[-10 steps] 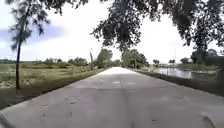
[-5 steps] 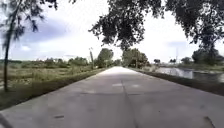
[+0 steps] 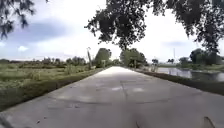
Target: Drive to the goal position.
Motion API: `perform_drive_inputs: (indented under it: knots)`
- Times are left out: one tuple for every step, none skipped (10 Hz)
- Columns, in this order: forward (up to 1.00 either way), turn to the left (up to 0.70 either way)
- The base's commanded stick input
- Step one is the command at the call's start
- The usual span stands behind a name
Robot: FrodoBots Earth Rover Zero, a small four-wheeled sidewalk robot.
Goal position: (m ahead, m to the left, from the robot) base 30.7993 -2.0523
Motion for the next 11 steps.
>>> perform_drive_inputs:
  knots:
    - [0.85,0.00]
    - [0.85,0.00]
    - [0.85,0.00]
    - [0.85,0.00]
    - [0.85,0.00]
    - [0.85,0.00]
    - [0.85,0.00]
    - [0.85,0.00]
    - [0.85,0.00]
    - [0.85,-0.05]
    - [0.85,-0.26]
